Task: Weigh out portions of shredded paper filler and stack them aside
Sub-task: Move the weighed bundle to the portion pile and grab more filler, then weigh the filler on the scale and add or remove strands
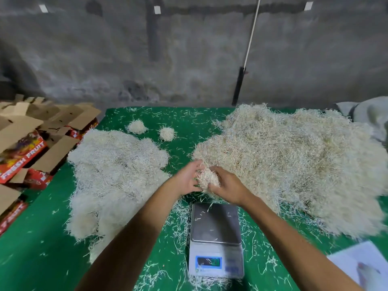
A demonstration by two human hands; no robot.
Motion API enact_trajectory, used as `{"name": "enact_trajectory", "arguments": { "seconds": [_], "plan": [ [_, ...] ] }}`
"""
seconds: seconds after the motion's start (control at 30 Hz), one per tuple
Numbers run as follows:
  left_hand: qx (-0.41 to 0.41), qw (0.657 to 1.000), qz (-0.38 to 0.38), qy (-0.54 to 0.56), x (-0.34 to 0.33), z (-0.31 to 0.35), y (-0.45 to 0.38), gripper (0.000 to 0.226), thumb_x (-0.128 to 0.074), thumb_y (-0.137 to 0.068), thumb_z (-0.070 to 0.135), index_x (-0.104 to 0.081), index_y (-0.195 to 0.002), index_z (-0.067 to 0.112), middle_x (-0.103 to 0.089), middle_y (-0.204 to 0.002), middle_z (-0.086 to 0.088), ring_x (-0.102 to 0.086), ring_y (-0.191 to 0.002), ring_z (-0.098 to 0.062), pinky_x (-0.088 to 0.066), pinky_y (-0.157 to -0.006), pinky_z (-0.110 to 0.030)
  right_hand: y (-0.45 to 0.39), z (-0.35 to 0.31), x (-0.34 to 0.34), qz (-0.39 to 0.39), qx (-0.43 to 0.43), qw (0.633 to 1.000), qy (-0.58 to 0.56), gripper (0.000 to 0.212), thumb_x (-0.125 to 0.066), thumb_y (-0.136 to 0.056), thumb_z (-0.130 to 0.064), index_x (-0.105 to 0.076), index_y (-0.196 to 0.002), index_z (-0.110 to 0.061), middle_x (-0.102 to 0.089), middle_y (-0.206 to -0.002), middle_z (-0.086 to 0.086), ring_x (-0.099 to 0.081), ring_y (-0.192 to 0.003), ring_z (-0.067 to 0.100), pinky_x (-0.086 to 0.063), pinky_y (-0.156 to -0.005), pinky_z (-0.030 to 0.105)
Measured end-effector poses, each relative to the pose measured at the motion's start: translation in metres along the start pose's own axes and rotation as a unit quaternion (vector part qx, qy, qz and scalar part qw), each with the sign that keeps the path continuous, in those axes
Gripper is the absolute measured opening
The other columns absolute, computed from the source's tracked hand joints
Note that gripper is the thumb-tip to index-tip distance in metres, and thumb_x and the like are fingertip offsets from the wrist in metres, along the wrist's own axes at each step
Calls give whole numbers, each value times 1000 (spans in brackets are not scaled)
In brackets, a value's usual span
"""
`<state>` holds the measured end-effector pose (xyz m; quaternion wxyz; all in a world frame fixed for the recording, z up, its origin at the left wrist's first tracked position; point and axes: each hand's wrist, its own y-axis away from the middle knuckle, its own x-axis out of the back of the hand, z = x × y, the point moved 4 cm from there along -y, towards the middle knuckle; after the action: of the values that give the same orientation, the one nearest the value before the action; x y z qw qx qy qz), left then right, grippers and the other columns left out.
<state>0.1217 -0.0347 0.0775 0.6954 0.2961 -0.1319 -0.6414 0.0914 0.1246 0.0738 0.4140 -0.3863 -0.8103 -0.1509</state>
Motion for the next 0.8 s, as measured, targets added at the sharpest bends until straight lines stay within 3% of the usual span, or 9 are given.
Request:
{"name": "enact_trajectory", "arguments": {
  "seconds": [0.1,0.3,0.4,0.47,0.57,0.67,0.8],
  "plan": [
    [-33,989,85,-119,11,-48,-5,42,-57,-101,39,-54,-139,21,-53,-145,-5,-51,-127,-26,-43,-111,-53,23,29,-35,-43,-64,996,34,78,-70,-91,-58,-40,-151,-17,-63,-100,1,-61,-91,23,-49,-76,34],
    [-63,979,79,-177,19,-117,-5,43,-70,-93,38,-60,-134,28,-61,-134,0,-60,-111,-13,-51,-99,-36,49,52,-76,-54,-53,982,175,81,-56,-87,-79,-54,-136,-14,-63,-127,9,-60,-119,26,-50,-100,38],
    [-90,976,92,-176,23,-127,-4,47,-72,-91,35,-59,-135,25,-62,-133,4,-61,-106,-6,-47,-94,-26,61,60,-72,-27,-96,988,121,98,-46,-82,-91,-54,-143,-15,-57,-144,6,-55,-130,25,-49,-107,45],
    [-107,974,102,-173,27,-129,-2,44,-72,-92,32,-60,-134,25,-63,-133,5,-61,-113,-10,-46,-96,-25,65,66,-62,49,-136,989,33,87,-39,-89,-87,-58,-138,-18,-61,-137,2,-60,-120,21,-52,-98,40],
    [-126,972,109,-167,28,-133,1,34,-71,-93,26,-65,-127,26,-66,-126,11,-61,-115,-7,-46,-109,-35,71,72,-58,118,-167,977,-55,58,-36,-106,-58,-60,-134,-13,-66,-130,9,-63,-113,20,-47,-89,31],
    [-134,972,113,-157,25,-137,4,30,-70,-94,25,-67,-124,26,-68,-118,17,-62,-109,1,-50,-106,-35,78,72,-61,127,-179,974,-57,50,-37,-110,-47,-59,-136,-11,-66,-130,10,-57,-107,12,-43,-90,28],
    [-148,973,111,-141,23,-140,3,32,-71,-92,27,-67,-124,24,-70,-115,15,-64,-107,2,-52,-103,-34,83,75,-66,130,-186,971,-72,50,-39,-109,-48,-56,-139,-11,-66,-129,7,-61,-111,15,-45,-89,28]
  ]
}}
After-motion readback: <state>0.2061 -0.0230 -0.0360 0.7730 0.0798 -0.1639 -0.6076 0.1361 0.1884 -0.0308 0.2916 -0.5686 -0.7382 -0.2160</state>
